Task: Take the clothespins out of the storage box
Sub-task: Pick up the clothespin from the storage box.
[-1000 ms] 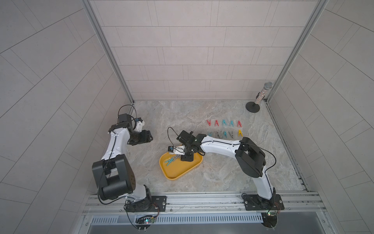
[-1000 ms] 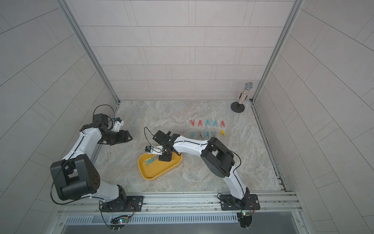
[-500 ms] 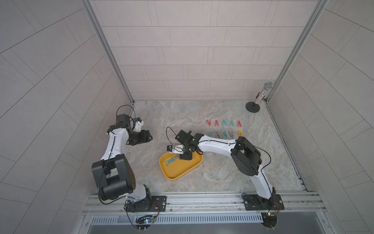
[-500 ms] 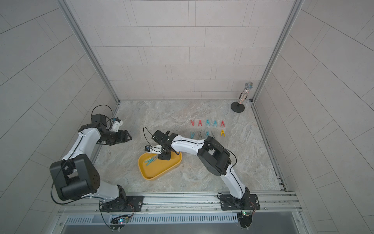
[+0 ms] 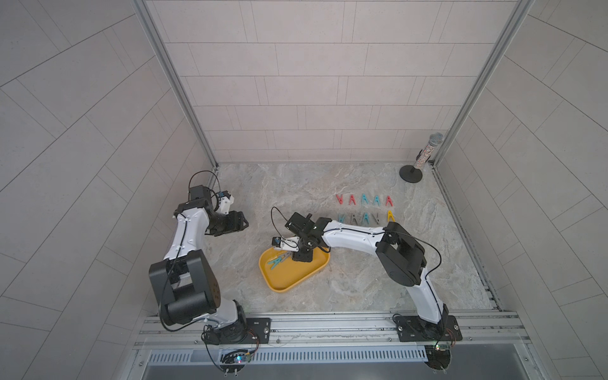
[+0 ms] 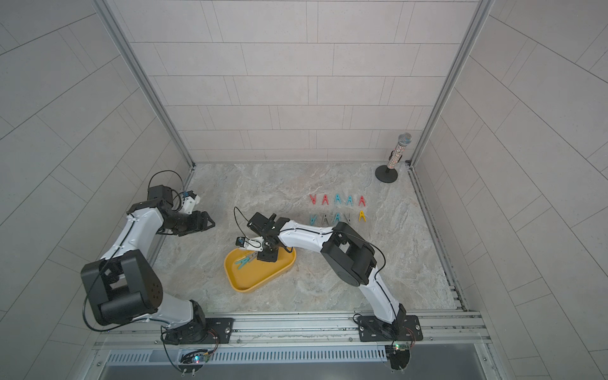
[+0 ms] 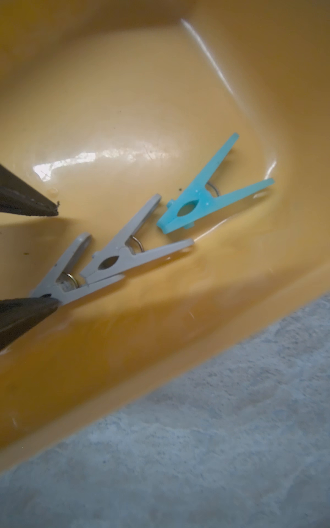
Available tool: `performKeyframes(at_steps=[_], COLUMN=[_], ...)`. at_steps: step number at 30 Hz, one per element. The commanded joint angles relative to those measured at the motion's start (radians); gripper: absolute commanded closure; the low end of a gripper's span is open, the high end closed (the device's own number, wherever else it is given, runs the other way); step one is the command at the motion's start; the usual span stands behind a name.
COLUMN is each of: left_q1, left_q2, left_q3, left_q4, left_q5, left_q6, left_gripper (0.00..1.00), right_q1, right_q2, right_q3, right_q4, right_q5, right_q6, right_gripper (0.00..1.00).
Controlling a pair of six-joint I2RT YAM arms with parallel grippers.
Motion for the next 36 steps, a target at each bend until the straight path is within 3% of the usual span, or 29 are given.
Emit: performKeyframes(at_steps=[1, 13, 18, 36], left_q1=[0.008, 0.009, 0.009, 0.010], left_q2=[0.014, 0.017, 0.019, 0.004], left_q3=[-0.007, -0.007, -0.009, -0.009], left_q4=[-0.018, -0.014, -0.016, -0.015], left_q5=[0.010, 0.010, 0.008, 0.019], left_q6=[0.014, 0.015, 0.016, 0.017], left_gripper=[0.26, 0.27, 0.27, 0.24], right_q1=[0.017, 0.011, -0.019, -0.018], right_q2=[-0.047, -0.134, -0.113, 0.013], right_q3=[-0.041, -0.069, -0.037, 0.033], right_q4=[-0.087, -0.076, -0.057, -0.107], right_q5=[-0.009, -0.032, -0.025, 0.002], right_q6=[0.035, 0.100, 0.152, 0.146], right_gripper=[0.53, 0.55, 0.53, 0.51])
